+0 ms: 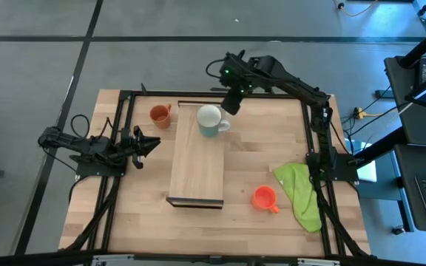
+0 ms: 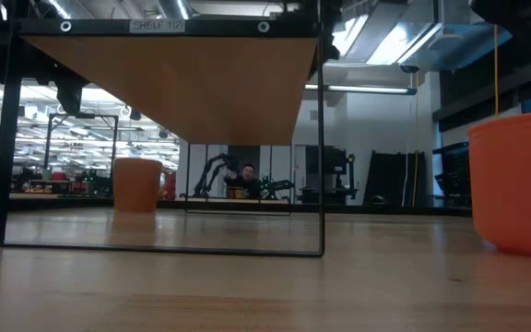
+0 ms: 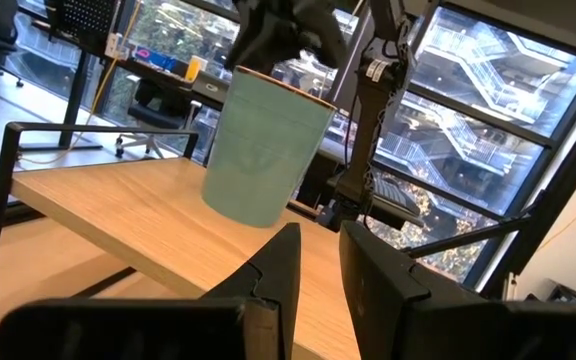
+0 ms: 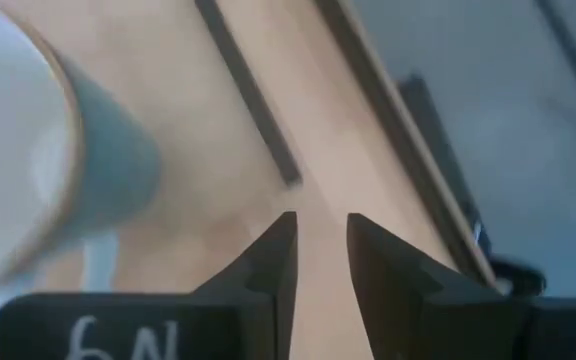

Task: Stack small to large cups/mugs on shelf
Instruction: Put the blue mug on the shelf

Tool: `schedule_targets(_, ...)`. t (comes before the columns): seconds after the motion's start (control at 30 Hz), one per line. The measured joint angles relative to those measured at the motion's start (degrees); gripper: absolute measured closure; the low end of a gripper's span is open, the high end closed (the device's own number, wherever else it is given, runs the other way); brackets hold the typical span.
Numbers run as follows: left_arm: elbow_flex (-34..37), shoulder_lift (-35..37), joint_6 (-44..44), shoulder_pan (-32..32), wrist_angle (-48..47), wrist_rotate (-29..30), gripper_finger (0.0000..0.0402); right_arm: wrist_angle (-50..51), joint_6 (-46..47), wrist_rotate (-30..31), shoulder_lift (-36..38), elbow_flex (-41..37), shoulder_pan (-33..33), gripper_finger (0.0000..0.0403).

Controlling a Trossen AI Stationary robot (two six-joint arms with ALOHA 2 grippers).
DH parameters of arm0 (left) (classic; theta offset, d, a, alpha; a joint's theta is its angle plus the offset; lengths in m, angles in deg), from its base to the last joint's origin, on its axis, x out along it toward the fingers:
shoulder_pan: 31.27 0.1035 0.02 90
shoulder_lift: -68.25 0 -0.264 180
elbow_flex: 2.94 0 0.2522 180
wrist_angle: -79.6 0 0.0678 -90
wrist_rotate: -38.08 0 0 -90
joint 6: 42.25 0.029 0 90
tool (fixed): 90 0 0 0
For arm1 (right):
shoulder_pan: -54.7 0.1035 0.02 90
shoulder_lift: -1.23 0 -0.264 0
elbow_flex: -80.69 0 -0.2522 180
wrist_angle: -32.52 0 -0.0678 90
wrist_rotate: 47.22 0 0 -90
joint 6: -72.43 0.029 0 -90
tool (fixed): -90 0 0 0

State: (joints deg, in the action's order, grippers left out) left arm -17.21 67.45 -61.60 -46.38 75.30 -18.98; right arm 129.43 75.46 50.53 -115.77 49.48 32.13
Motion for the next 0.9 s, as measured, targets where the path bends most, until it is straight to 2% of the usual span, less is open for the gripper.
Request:
schedule_targets(0.13,0.00,0.02,0.26,-0.02,0.02,0.00,0.0333,1.21,1.40,-0.69,-0.01,-0.07,-0.06,0.0311)
schedule_targets(0.23,0.00,0.00,0.37,0.00,-0.03,0.00,0.0333,1.38,2.83,-4.50,-0.01,-0.07,0.39,0.0311)
schedule_targets(0.47,0.02,0.00,0.31,0.00,-0.42,0.00,0.0333,2.14,4.49,-7.82,-0.19,-1.39,3.36,0.0311)
schedule_targets(0.9,0.00,0.00,0.26,0.00,-1.01,0.00,0.0333,1.01,7.26,-8.00,-0.23,-1.36,7.60,0.0311)
